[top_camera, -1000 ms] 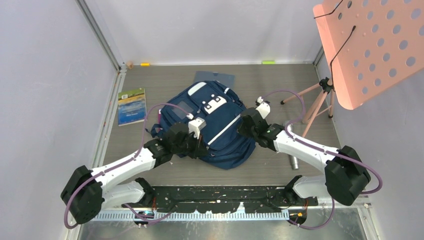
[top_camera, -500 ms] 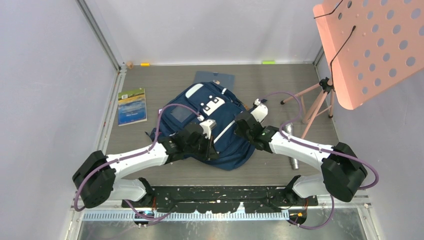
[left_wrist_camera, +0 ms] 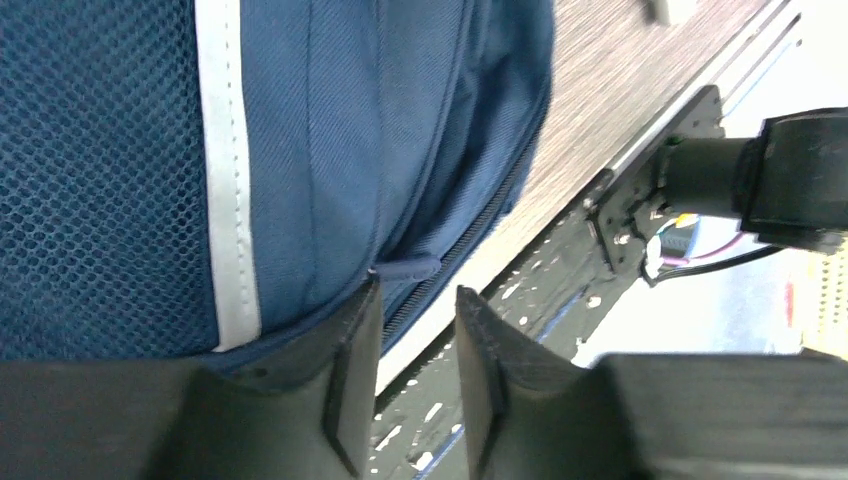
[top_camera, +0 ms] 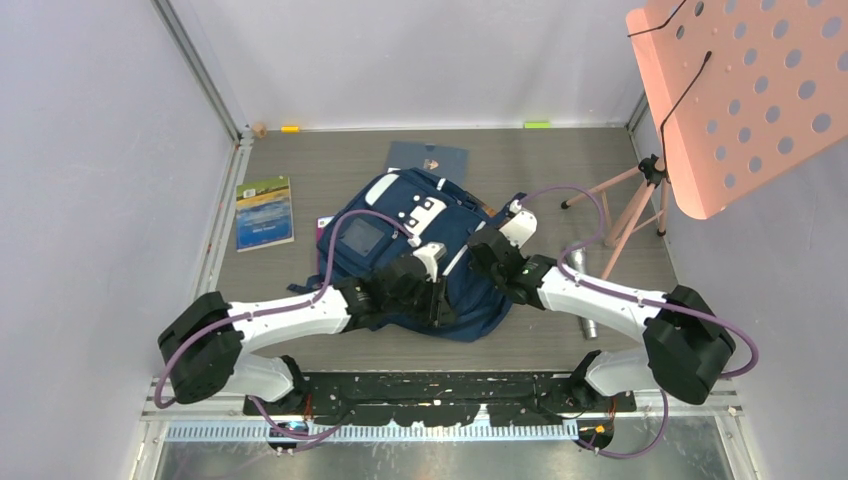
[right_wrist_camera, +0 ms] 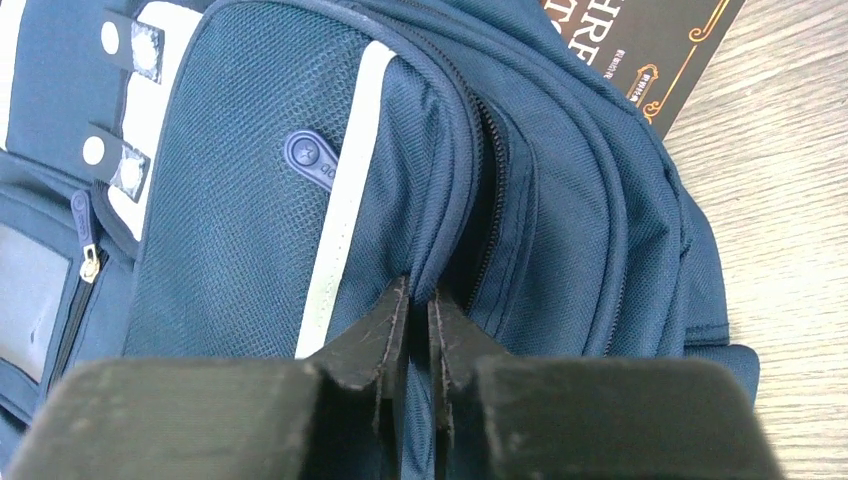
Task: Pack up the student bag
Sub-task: Zip the student bag at the center of the board.
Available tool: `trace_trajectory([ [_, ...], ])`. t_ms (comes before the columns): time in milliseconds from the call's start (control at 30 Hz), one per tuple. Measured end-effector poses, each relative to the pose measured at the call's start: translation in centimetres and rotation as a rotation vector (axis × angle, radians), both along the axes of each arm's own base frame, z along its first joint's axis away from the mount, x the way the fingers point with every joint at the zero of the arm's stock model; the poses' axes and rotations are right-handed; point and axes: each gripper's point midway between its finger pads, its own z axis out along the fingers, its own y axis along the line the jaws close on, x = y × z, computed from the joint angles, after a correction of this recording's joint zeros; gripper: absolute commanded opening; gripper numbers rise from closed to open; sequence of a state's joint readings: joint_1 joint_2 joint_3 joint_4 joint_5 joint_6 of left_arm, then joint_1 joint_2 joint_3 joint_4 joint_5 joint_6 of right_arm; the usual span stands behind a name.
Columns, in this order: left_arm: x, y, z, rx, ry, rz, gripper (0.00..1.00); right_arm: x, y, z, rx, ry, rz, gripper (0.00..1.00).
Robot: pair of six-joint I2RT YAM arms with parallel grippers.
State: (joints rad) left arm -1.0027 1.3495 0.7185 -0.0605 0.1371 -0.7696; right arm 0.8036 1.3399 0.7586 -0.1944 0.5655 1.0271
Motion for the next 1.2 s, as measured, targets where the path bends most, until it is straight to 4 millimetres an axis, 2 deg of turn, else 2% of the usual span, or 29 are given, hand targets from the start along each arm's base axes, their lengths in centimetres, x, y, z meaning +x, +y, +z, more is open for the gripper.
trace_trajectory([
  [100, 0.3, 0.0, 1.5, -0.024, -0.041, 0.003, 0.56, -0.4, 0.1, 0.4, -0.006, -0.003, 0.02, 0.47],
  [167, 0.7, 0.6, 2.9, -0.045, -0.071, 0.023, 0.64, -0.8, 0.0, 0.9, -0.013, -0.006, 0.038, 0.59],
  [267, 1.8, 2.1, 4.7, -0.064, -0.111, 0.081, 0.73, -1.7, -0.2, 2.2, -0.019, -0.017, 0.086, 0.7],
  [333, 2.4, 3.4, 5.8, -0.078, -0.134, 0.125, 0.75, -2.5, -0.4, 3.2, -0.021, -0.025, 0.121, 0.72],
  [500, 3.8, 6.9, 6.4, -0.089, -0.154, 0.23, 0.75, -4.9, -0.1, 5.0, -0.013, -0.065, 0.23, 0.73],
  [700, 5.3, 9.0, 4.6, -0.073, -0.097, 0.326, 0.65, -9.1, 3.0, 5.0, -0.037, -0.085, 0.432, 0.65],
  [767, 5.6, 9.3, 4.1, -0.071, -0.079, 0.348, 0.61, -10.4, 4.2, 4.4, -0.066, -0.082, 0.49, 0.62],
  [933, 5.9, 9.4, 3.2, -0.083, -0.05, 0.378, 0.6, -12.8, 6.4, 1.2, -0.197, -0.034, 0.602, 0.56],
  [1067, 5.8, 9.4, 2.8, -0.085, -0.032, 0.389, 0.58, -13.5, 7.6, -0.4, -0.258, -0.009, 0.643, 0.53],
  [1200, 5.5, 9.6, 1.7, -0.084, -0.01, 0.401, 0.56, -13.3, 8.0, -0.7, -0.259, -0.016, 0.637, 0.49],
])
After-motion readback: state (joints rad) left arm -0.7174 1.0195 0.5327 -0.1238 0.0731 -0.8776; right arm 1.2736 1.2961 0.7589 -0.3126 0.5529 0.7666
